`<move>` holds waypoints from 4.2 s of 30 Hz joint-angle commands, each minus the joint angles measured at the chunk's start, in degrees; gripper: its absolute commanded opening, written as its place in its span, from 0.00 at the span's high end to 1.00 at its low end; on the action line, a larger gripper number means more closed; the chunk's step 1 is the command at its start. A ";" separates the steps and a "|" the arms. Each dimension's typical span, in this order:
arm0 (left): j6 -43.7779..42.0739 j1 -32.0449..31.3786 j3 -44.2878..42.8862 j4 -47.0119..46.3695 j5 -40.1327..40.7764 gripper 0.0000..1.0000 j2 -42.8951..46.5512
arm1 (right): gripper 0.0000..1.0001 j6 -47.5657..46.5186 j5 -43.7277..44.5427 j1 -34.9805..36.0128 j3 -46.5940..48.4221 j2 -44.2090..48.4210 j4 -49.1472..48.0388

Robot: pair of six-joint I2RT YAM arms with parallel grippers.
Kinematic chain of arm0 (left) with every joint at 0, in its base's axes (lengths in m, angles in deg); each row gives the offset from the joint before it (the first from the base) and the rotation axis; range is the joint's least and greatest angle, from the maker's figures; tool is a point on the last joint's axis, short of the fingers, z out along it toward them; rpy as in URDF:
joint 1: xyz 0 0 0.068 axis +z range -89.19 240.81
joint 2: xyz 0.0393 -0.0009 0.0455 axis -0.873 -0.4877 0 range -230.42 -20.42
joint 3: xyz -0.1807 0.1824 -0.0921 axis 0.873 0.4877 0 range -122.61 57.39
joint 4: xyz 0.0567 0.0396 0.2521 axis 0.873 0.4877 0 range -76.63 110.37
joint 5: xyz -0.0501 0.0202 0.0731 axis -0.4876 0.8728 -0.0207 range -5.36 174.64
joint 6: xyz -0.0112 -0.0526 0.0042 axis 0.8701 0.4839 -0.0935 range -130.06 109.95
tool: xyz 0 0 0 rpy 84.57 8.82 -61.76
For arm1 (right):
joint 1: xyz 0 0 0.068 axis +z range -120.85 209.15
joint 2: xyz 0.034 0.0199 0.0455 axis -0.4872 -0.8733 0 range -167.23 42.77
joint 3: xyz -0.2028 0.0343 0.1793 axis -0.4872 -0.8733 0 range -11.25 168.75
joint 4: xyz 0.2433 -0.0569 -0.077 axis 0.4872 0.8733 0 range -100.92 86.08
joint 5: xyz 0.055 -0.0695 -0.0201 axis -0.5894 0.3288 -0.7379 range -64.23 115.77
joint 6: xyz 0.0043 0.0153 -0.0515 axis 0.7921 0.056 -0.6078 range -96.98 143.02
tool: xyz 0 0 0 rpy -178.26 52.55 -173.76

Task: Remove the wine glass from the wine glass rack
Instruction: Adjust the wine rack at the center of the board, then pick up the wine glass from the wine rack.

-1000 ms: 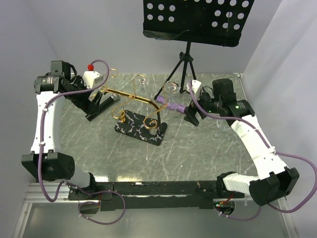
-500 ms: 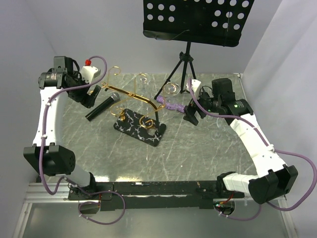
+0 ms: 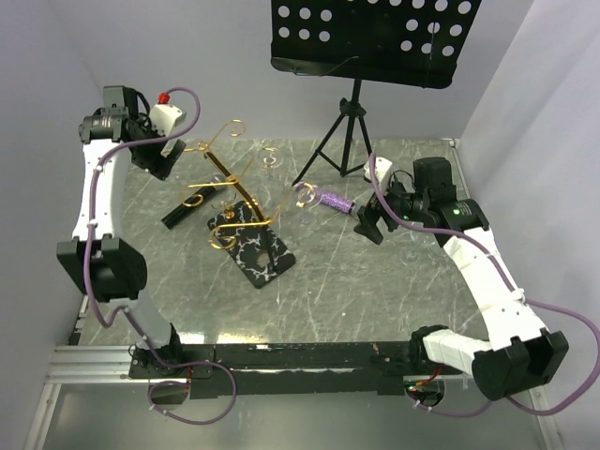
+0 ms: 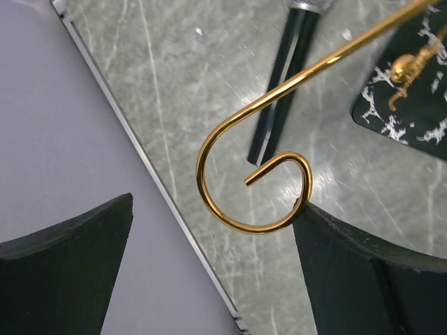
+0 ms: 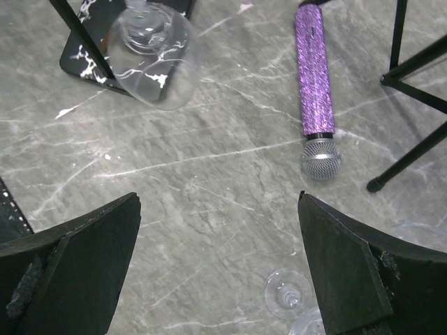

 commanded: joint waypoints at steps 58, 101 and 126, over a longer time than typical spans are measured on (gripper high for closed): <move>18.15 2.61 7.90 -1.32 7.37 0.00 18.10 | 0.47 36.57 -23.65 18.43 -28.96 -16.57 -97.82; 18.76 2.61 17.91 -7.20 2.18 0.00 23.10 | 1.00 30.42 -7.05 21.86 -22.89 -11.48 -79.63; 18.67 2.70 22.93 -6.86 0.78 0.00 26.98 | 1.00 29.28 -3.87 22.91 -19.90 -17.28 -86.31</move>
